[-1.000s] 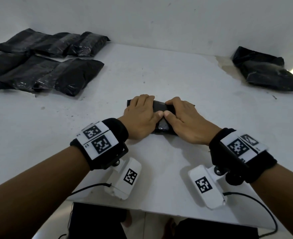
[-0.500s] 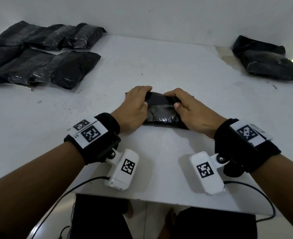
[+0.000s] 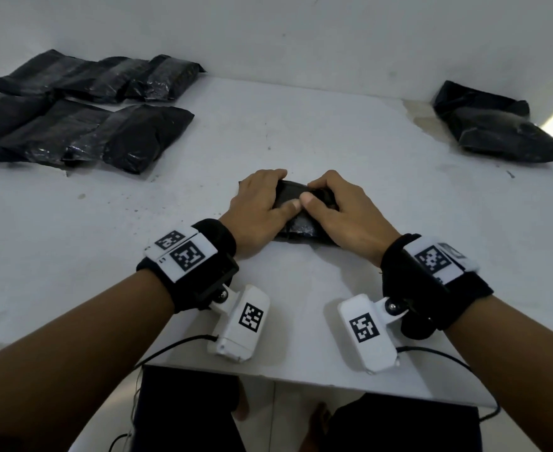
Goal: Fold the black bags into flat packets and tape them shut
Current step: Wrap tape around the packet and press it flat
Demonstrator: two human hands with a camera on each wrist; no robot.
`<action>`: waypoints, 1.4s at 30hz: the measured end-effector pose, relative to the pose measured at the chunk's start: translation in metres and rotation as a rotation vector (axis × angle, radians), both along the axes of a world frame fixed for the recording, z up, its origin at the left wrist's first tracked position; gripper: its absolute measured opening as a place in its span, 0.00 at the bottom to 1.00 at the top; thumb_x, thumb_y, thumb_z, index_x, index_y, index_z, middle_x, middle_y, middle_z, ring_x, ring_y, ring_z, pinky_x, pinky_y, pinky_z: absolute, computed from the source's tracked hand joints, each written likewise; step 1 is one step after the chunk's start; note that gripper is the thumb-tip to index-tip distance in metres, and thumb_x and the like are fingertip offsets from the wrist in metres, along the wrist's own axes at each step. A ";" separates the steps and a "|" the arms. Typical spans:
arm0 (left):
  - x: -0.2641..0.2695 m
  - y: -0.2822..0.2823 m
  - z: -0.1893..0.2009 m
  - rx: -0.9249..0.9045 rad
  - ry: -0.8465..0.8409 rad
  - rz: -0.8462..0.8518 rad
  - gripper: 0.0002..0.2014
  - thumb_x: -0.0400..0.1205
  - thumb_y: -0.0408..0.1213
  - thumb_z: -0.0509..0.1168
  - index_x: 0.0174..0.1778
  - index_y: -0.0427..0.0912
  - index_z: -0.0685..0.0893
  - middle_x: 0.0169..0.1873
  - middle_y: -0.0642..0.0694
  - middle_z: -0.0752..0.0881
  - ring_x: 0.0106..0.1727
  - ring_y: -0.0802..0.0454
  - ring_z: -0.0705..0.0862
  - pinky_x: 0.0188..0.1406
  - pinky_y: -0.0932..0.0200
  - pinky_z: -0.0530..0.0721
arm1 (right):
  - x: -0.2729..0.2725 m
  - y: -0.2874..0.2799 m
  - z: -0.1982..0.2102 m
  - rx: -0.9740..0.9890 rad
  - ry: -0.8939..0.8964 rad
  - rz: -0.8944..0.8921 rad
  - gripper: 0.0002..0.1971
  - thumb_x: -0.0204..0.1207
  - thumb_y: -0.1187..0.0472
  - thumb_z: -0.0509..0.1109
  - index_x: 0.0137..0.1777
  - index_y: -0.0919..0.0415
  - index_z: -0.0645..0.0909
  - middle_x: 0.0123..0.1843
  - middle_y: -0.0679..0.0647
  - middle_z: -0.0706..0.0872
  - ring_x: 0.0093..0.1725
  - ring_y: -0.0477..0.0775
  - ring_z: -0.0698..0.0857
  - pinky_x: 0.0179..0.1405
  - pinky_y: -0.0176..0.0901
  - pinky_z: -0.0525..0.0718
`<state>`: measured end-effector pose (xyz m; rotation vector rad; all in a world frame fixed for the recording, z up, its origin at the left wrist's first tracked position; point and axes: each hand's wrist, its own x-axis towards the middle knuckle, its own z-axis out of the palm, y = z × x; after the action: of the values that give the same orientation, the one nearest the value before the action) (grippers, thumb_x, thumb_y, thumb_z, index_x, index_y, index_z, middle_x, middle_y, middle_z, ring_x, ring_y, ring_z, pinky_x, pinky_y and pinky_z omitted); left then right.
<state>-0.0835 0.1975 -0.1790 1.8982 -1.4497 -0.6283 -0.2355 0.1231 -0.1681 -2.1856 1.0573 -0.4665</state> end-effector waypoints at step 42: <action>0.048 0.009 0.002 0.060 0.602 -0.271 0.46 0.65 0.21 0.71 0.82 0.36 0.64 0.74 0.43 0.77 0.74 0.53 0.78 0.71 0.60 0.78 | -0.041 -0.042 0.009 0.283 0.059 0.420 0.41 0.74 0.70 0.77 0.84 0.48 0.65 0.85 0.44 0.64 0.85 0.36 0.47 0.84 0.45 0.43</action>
<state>-0.0357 0.2067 -0.1773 1.3806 -1.2921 -1.2560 -0.2766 0.0810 -0.1594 -2.0956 0.6204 -0.0575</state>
